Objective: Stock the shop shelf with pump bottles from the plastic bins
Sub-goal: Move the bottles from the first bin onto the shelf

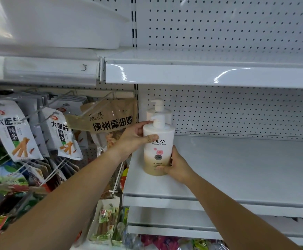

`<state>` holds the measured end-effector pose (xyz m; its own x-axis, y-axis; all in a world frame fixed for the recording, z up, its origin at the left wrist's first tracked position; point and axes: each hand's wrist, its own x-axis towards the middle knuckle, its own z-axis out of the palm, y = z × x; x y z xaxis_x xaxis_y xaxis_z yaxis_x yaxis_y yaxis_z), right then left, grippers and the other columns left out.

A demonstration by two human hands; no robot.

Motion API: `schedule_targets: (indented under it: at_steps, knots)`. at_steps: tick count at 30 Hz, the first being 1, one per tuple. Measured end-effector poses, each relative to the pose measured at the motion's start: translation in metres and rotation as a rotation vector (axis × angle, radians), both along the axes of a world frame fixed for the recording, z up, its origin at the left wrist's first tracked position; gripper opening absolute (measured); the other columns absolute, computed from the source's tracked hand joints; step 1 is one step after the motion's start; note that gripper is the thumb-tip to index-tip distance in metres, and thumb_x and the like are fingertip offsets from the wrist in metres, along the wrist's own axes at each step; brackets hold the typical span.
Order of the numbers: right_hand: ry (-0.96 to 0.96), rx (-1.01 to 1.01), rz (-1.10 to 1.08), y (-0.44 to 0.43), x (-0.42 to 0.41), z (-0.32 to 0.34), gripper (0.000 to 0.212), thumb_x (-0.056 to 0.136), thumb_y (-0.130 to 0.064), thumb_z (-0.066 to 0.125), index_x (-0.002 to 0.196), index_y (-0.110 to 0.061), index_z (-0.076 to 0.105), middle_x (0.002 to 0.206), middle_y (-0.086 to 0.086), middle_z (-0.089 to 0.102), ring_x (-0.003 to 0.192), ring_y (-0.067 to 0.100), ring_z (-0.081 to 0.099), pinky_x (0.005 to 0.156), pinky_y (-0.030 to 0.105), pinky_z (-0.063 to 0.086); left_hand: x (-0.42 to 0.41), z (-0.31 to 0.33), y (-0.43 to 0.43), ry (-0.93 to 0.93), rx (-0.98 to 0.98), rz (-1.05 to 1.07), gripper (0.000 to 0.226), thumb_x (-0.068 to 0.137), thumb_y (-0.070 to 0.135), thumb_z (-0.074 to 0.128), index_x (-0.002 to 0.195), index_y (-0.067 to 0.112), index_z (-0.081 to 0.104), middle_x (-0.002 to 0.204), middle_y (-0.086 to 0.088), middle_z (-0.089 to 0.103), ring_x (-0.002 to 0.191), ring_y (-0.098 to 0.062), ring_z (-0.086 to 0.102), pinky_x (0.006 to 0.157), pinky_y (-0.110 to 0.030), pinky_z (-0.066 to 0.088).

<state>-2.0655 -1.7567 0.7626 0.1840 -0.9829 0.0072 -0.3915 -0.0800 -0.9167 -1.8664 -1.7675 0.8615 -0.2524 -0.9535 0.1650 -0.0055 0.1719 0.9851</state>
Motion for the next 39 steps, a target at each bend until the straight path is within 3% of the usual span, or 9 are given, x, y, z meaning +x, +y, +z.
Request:
schedule_targets:
  at_steps: [5, 9, 11, 17, 22, 26, 29, 35, 39]
  knots:
    - [0.038, 0.021, -0.002, 0.002, 0.0, 0.007, 0.087, 0.073, -0.015, 0.085, 0.14, -0.033, 0.033, 0.125, -0.013, 0.061, 0.113, 0.008, 0.061, 0.096, 0.036, 0.055, 0.002, 0.004, 0.002, -0.096, 0.015, 0.006, 0.05, 0.076, 0.014, 0.083, 0.123, 0.019, 0.064, 0.114, -0.002, 0.074, 0.106, -0.014, 0.07, 0.09, -0.026, 0.055]
    - [0.243, 0.021, 0.038, 0.012, -0.008, 0.023, 0.083, 0.075, -0.028, 0.085, 0.143, -0.021, 0.038, 0.131, -0.006, 0.06, 0.12, 0.014, 0.058, 0.095, 0.028, 0.049, 0.013, -0.002, 0.01, -0.394, -0.038, -0.005, 0.043, 0.071, 0.023, 0.088, 0.109, 0.025, 0.068, 0.106, 0.009, 0.074, 0.097, 0.0, 0.069, 0.093, -0.027, 0.052]
    - [0.394, -0.026, 0.054, 0.017, -0.015, 0.037, 0.075, 0.082, -0.033, 0.079, 0.144, -0.016, 0.041, 0.138, 0.0, 0.056, 0.127, 0.018, 0.053, 0.096, 0.028, 0.044, 0.018, -0.008, 0.018, -0.587, -0.068, 0.033, 0.056, 0.069, 0.039, 0.087, 0.12, 0.023, 0.067, 0.117, 0.008, 0.071, 0.105, -0.003, 0.066, 0.102, -0.033, 0.049]
    - [0.824, -0.16, 0.021, 0.034, -0.034, 0.083, 0.075, 0.091, -0.06, 0.056, 0.149, -0.016, 0.039, 0.15, 0.006, 0.046, 0.133, 0.024, 0.047, 0.105, 0.04, 0.044, 0.023, -0.011, 0.047, -1.181, -0.167, 0.098, 0.096, 0.073, 0.088, 0.046, 0.138, 0.018, 0.053, 0.139, -0.003, 0.057, 0.122, -0.023, 0.056, 0.097, -0.038, 0.049]
    - [0.958, -0.26, 0.026, 0.069, -0.036, 0.092, 0.064, 0.093, -0.059, 0.051, 0.141, -0.018, 0.049, 0.138, 0.001, 0.056, 0.121, 0.021, 0.054, 0.092, 0.033, 0.045, 0.033, -0.023, 0.08, -1.287, -0.216, 0.122, 0.098, 0.073, 0.091, 0.03, 0.133, 0.017, 0.058, 0.134, -0.004, 0.06, 0.119, -0.023, 0.056, 0.095, -0.038, 0.048]
    - [1.065, -0.421, 0.146, 0.088, -0.029, 0.086, 0.049, 0.094, -0.056, 0.051, 0.127, -0.02, 0.061, 0.123, -0.002, 0.064, 0.111, 0.018, 0.059, 0.085, 0.033, 0.051, 0.049, -0.04, 0.115, -1.324, -0.182, 0.143, 0.074, 0.082, 0.081, 0.04, 0.128, 0.027, 0.059, 0.13, -0.001, 0.063, 0.115, -0.024, 0.059, 0.09, -0.038, 0.048]
    - [1.101, -0.51, 0.252, 0.089, -0.021, 0.092, 0.044, 0.092, -0.056, 0.049, 0.113, -0.021, 0.066, 0.112, -0.001, 0.067, 0.098, 0.02, 0.062, 0.079, 0.037, 0.055, 0.06, -0.051, 0.142, -1.39, -0.126, 0.216, 0.077, 0.078, 0.086, 0.037, 0.109, 0.021, 0.066, 0.127, 0.001, 0.063, 0.107, -0.023, 0.062, 0.086, -0.039, 0.052]
    - [1.016, -0.633, 0.478, 0.089, 0.003, 0.09, 0.045, 0.093, -0.056, 0.05, 0.118, -0.021, 0.064, 0.117, 0.0, 0.063, 0.107, 0.023, 0.058, 0.083, 0.034, 0.05, 0.059, -0.067, 0.21, -1.365, 0.083, 0.399, 0.072, 0.079, 0.087, 0.038, 0.111, 0.027, 0.062, 0.093, 0.002, 0.064, 0.088, -0.019, 0.063, 0.083, -0.037, 0.056]
    - [0.935, -0.687, 0.735, 0.114, 0.024, 0.058, 0.046, 0.094, -0.055, 0.05, 0.117, -0.018, 0.063, 0.107, 0.002, 0.064, 0.103, 0.023, 0.059, 0.085, 0.04, 0.051, 0.046, -0.094, 0.27, -1.373, 0.237, 0.585, 0.069, 0.082, 0.081, 0.042, 0.109, 0.02, 0.063, 0.099, -0.004, 0.069, 0.092, -0.025, 0.064, 0.073, -0.033, 0.049]
